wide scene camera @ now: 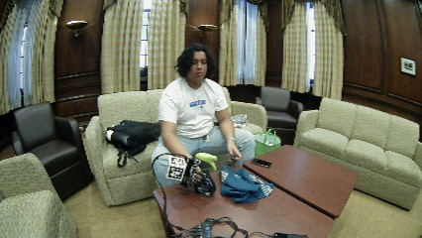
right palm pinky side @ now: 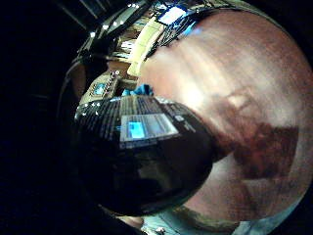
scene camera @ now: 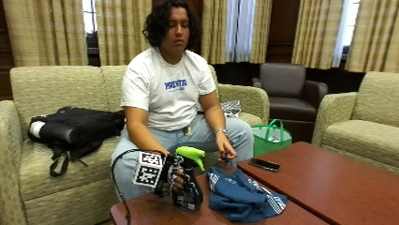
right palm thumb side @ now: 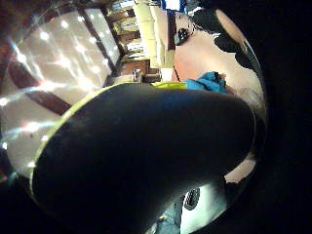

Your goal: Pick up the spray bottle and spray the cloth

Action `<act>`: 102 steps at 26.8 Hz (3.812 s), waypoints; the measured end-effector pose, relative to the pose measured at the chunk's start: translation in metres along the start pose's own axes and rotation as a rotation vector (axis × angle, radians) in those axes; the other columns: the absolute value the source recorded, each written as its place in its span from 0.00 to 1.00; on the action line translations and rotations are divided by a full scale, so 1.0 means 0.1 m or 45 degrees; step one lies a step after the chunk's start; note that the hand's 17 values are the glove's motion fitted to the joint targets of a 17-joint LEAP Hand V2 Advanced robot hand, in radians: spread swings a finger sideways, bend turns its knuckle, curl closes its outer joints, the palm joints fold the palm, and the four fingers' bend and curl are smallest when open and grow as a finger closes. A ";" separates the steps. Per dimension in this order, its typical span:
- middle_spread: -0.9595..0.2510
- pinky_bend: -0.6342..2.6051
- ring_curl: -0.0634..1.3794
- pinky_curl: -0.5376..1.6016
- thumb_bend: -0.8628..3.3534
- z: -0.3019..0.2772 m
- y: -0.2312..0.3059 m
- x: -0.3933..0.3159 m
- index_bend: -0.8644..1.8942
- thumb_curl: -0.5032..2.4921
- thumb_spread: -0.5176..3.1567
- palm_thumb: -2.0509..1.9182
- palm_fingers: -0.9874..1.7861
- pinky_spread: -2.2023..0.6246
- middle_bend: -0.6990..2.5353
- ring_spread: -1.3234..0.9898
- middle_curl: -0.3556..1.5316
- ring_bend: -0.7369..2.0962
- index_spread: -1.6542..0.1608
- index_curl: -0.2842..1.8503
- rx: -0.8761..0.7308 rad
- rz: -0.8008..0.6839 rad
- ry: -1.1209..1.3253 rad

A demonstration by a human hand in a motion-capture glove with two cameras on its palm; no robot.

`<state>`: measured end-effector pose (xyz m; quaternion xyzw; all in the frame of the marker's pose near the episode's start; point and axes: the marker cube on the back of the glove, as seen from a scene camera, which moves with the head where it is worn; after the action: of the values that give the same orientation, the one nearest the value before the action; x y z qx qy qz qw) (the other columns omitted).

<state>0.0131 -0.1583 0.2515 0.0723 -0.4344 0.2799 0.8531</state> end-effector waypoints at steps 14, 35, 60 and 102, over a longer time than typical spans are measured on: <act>0.62 0.28 0.32 0.42 0.20 0.17 -0.23 -0.13 0.35 0.32 0.38 0.74 0.58 0.77 0.28 0.49 0.41 0.42 0.69 0.23 -0.003 -0.054 0.005; 0.63 0.25 0.32 0.41 0.20 0.20 -0.32 -0.33 0.42 0.32 0.36 0.75 0.81 0.73 0.36 0.48 0.43 0.43 0.75 0.29 -0.059 -0.231 -0.079; 0.63 0.32 0.38 0.44 0.20 -0.74 0.03 -1.26 0.48 0.38 0.17 0.77 0.87 0.66 0.41 0.47 0.48 0.49 0.78 0.37 0.190 -0.313 -0.032; 0.63 0.33 0.39 0.44 0.20 1.37 -0.13 -1.30 0.48 0.40 0.14 0.76 0.85 0.67 0.43 0.48 0.48 0.50 0.78 0.40 -0.819 -0.404 2.217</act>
<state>-0.1363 -0.2736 0.2357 -0.3430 0.3148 -0.0174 0.8849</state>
